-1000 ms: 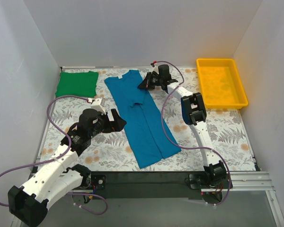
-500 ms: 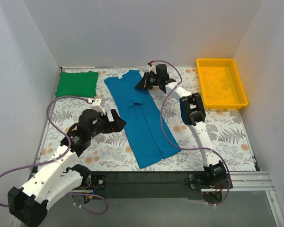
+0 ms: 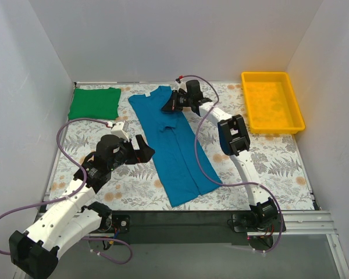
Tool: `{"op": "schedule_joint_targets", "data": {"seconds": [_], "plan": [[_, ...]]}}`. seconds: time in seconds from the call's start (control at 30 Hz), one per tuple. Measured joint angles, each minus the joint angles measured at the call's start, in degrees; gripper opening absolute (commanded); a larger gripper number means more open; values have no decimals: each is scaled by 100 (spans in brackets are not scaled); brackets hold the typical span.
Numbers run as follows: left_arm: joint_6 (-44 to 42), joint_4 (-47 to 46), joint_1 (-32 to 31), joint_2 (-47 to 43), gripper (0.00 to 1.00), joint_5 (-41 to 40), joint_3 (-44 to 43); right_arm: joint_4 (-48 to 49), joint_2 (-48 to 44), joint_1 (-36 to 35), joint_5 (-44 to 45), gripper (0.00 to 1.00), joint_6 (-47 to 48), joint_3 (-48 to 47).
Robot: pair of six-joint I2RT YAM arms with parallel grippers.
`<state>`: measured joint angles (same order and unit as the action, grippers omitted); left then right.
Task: Fold and stack the t-shirts
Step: Fold the tshirt
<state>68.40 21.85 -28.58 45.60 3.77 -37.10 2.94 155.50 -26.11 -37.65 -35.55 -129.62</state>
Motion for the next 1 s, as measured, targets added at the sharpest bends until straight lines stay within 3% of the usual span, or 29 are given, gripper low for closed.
{"op": "schedule_joint_targets", "data": {"seconds": [0.3,0.57,0.6,0.63,0.8,1.0], "plan": [[-2,44,0,-46,93,-33,2,-33,-2,-155,31,8,131,2],[-2,48,-2,-46,93,-39,2,-149,-44,-166,-11,32,214,2],[-2,52,-2,-46,93,-39,2,-155,-52,-168,-48,40,225,2],[-2,59,-2,-46,93,-42,2,-155,-66,-170,-85,42,234,2],[-4,101,0,-98,93,-83,0,-44,-280,-177,-850,53,328,2],[-37,175,0,-243,97,-133,-7,938,-872,-129,-2184,54,256,225]]}}
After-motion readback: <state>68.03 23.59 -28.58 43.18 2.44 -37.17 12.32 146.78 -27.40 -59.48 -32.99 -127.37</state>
